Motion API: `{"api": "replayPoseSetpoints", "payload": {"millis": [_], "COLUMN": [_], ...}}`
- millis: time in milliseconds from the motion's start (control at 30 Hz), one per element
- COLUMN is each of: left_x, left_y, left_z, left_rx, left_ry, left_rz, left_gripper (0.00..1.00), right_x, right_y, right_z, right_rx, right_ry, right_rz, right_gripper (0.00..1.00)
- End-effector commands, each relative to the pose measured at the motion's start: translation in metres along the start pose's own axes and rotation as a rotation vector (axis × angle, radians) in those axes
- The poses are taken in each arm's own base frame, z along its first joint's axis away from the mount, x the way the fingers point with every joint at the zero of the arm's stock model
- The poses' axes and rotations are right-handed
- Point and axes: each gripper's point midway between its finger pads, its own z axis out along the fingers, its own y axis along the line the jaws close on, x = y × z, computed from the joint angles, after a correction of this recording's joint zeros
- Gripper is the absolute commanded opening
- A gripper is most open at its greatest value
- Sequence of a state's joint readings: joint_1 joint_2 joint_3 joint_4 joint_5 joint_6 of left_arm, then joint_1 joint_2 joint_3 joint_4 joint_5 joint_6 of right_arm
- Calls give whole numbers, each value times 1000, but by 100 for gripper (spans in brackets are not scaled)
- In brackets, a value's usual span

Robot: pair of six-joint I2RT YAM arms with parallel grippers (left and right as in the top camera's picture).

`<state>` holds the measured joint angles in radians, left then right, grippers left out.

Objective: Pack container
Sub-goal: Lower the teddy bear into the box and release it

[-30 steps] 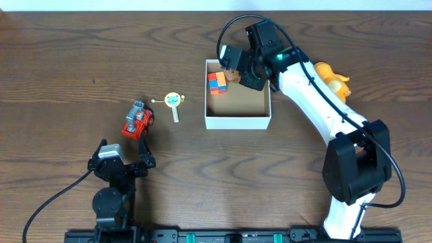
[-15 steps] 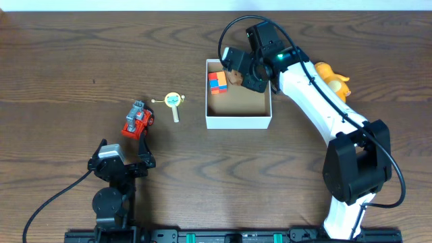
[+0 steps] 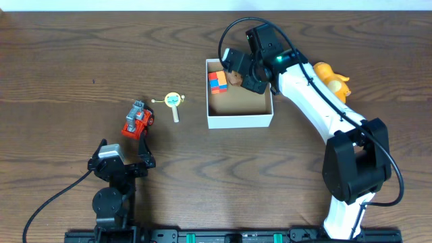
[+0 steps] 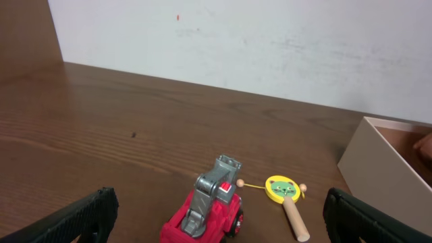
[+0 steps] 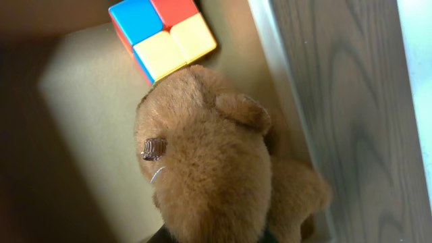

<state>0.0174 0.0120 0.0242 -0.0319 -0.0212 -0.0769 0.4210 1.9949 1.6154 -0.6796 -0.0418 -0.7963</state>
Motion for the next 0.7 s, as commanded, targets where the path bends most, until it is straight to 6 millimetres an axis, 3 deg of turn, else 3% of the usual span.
{"api": "replayPoseSetpoints", "payload": {"millis": [0,200,300,333,367,667], "left_x": [19,19,19,19,19,19], "left_y": [3,3,3,3,3,3], "left_z": [1,1,1,1,1,1], "left_rx": [-9,-9,-9,-9,-9,-9], "left_ry": [57,57,57,57,57,57], "left_rz": [18,18,18,18,18,18], "left_gripper": [98,98,98,98,98,98], "right_x": [16,18,14,12,11,4], "right_y": [7,10,5,4,2,-5], "right_z": [17,23,23,23,23,22], "right_rx": [-18,-14,4,11,18,46], "right_ry": [35,30,12,6,-1,-30], "right_rz": [23,22,21,21,21,49], "right_gripper": [1,4,25,43,51,67]}}
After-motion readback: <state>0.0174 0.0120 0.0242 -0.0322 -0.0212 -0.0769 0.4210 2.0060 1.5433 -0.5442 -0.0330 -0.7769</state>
